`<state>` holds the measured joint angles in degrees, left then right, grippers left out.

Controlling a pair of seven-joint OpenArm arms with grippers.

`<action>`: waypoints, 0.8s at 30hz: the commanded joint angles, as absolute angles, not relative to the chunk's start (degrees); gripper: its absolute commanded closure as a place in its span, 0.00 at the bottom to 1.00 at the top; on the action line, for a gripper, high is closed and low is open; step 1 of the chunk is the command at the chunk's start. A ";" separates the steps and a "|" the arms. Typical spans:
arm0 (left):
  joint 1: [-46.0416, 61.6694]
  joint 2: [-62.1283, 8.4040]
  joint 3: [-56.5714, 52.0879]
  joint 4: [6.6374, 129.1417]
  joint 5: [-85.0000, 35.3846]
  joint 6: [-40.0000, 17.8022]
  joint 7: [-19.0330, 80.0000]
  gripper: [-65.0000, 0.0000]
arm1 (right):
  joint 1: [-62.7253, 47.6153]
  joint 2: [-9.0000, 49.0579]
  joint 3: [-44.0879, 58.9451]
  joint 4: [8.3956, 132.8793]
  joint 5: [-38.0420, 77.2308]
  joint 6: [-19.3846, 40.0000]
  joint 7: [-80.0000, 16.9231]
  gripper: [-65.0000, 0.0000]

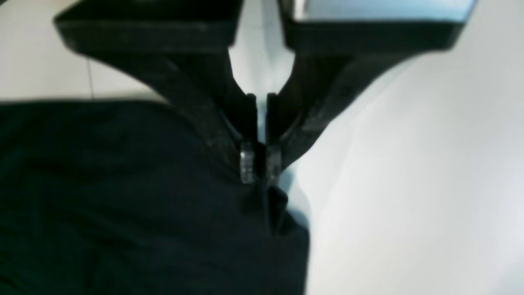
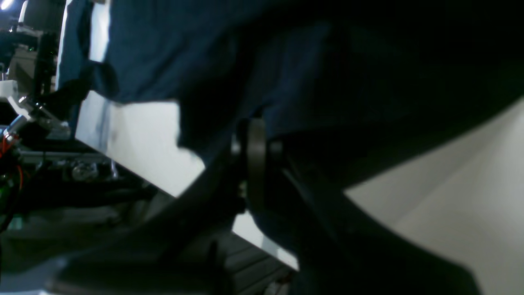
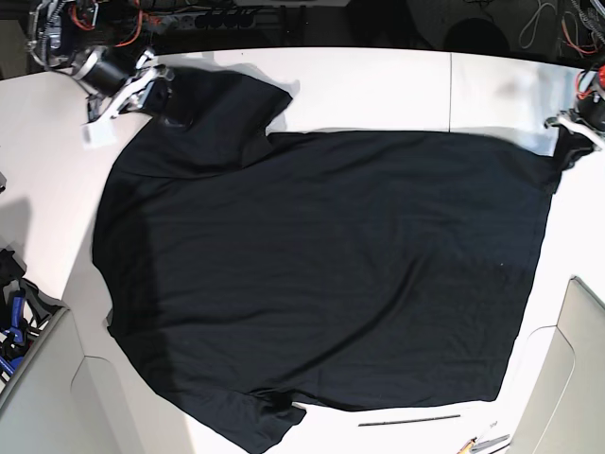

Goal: Fold the T-shirt properly
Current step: 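Lift the shoulder corners and fold them toward the hem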

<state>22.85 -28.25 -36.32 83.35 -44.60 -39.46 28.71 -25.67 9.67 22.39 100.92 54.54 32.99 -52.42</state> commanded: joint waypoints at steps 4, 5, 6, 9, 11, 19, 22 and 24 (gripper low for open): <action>22.72 -29.95 -38.65 86.19 -48.29 -40.00 27.44 1.00 | -23.11 10.15 26.11 107.18 56.10 33.52 -51.44 1.00; 22.70 -30.20 -38.48 86.19 -48.25 -40.00 27.42 1.00 | -22.04 10.15 26.59 107.87 55.64 33.52 -51.37 1.00; 22.68 -30.20 -38.48 86.19 -48.18 -40.00 27.42 1.00 | -20.80 10.24 26.87 108.09 54.81 33.50 -51.20 1.00; 22.48 -30.17 -38.48 86.19 -48.16 -40.00 26.87 1.00 | -16.43 10.46 26.94 107.66 50.54 33.43 -50.94 1.00; 21.43 -30.20 -38.48 86.17 -47.20 -40.00 26.79 1.00 | -13.52 10.46 26.87 106.65 49.36 33.43 -50.74 1.00; 13.37 -30.17 -38.48 83.15 -45.15 -40.00 26.79 1.00 | -2.55 11.46 26.87 100.38 44.93 33.45 -49.63 1.00; 10.07 -30.20 -37.67 80.77 -45.12 -40.00 26.76 1.00 | 1.83 13.02 26.87 96.90 44.99 33.45 -49.25 1.00; 7.60 -30.20 -35.83 78.65 -45.10 -40.00 26.70 1.00 | 5.23 13.72 26.46 94.48 45.01 33.45 -49.21 1.00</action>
<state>8.19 -28.80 -35.44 77.89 -44.14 -39.68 28.08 4.12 12.99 26.37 93.36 43.83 33.41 -51.03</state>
